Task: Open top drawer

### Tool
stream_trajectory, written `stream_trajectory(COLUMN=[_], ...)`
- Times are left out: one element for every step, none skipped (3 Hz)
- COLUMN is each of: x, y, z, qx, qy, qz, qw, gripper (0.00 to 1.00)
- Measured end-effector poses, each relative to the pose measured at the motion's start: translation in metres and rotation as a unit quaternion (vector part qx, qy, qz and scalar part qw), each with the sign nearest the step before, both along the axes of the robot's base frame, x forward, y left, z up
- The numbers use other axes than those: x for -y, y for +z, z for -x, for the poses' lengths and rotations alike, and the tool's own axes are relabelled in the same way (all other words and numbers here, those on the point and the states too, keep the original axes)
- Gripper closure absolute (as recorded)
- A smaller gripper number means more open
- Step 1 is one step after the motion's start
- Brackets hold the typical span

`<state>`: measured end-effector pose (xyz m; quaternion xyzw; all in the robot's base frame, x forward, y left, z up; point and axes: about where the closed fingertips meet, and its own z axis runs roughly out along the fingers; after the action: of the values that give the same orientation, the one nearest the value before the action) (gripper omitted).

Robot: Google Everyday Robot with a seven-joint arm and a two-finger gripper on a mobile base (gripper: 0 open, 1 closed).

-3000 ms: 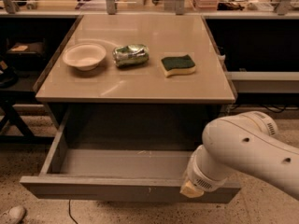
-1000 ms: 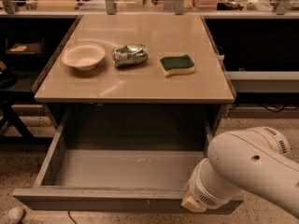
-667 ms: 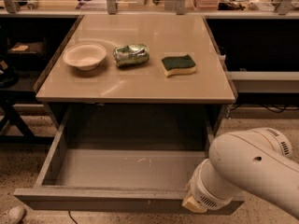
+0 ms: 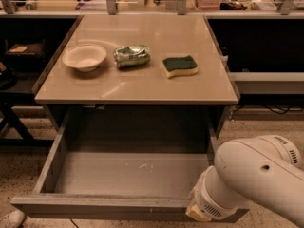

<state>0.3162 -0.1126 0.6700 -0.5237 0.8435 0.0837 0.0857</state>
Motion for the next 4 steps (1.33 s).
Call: stream_trajectory(x=[0.0, 0.0, 0.0, 0.0], y=[0.0, 0.0, 0.0, 0.0], z=[0.0, 0.0, 0.0, 0.0], qx=[0.0, 0.0, 0.0, 0.0], qy=[0.0, 0.0, 0.0, 0.0], qz=[0.0, 0.0, 0.0, 0.0], qw=[1.0, 1.0, 1.0, 1.0], gripper=[0.83, 0.59, 0.36, 0.13])
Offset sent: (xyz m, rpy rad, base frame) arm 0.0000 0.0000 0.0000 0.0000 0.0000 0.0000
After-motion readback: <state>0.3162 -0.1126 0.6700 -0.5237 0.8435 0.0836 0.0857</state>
